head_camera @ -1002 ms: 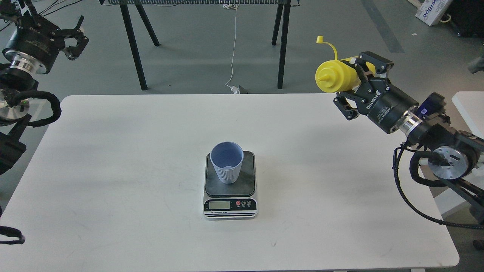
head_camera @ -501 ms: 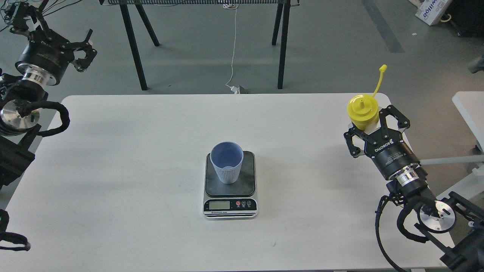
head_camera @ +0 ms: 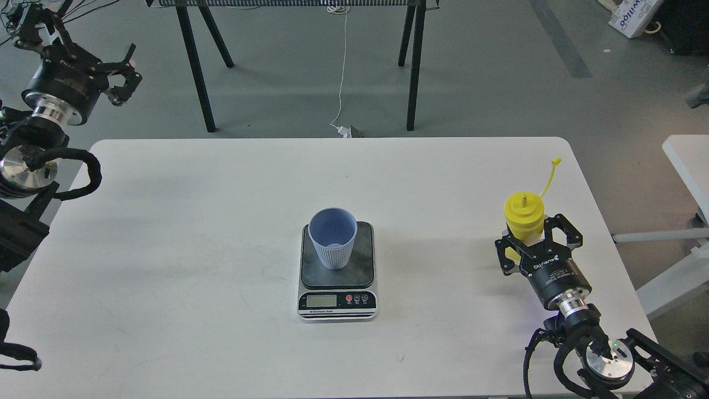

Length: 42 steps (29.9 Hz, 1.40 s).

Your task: Pour seasoning into cup on scale with both arms

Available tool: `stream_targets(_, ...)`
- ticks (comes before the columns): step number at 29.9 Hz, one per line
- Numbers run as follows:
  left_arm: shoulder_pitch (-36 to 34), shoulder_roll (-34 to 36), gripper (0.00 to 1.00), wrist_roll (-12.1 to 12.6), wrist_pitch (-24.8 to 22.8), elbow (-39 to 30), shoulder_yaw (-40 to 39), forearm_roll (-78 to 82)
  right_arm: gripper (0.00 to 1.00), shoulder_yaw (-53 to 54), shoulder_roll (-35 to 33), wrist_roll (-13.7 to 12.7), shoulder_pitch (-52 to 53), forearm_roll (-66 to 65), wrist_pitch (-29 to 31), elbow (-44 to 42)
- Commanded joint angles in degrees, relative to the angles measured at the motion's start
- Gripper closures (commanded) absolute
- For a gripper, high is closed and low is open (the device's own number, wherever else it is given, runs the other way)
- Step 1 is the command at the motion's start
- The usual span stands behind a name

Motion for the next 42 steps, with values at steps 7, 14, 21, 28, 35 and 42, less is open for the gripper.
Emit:
stream_targets(7,0.15,0.39,0.0,0.16,1.44,-2.55,0.08,0.0,0.33,-0.75,2.02,-0.06,-0.57,-0.04,0.0,1.53)
stream_targets(14,0.15,0.47,0.0,0.25,1.44,-2.63,0.0,0.0,0.27,-0.84,2.02,-0.06,-0.84,-0.04,0.0,2.15)
stream_targets(21,0.15,2.58,0.0,0.34,1.27,-3.42,0.0,0.0,0.03,-0.23,-1.22,-0.06,-2.06,0.05,0.0,3.46)
stream_targets(28,0.15,3.37,0.0,0.16,1.53,-4.83,-0.18,0.0,0.01,1.7,-5.53,0.55,-7.24,0.14,0.0,9.53)
stream_targets(35,0.15,3.64,0.0,0.07,1.53,-5.1,-0.44,0.0,0.01,3.9,-8.17,0.73,-14.63,0.14,0.0,11.55)
stream_targets(42,0.24,4.34,0.0,0.25,1.44,-5.1,-0.53,0.0,0.01,8.64,-16.41,0.73,-18.68,0.05,0.0,13.92)
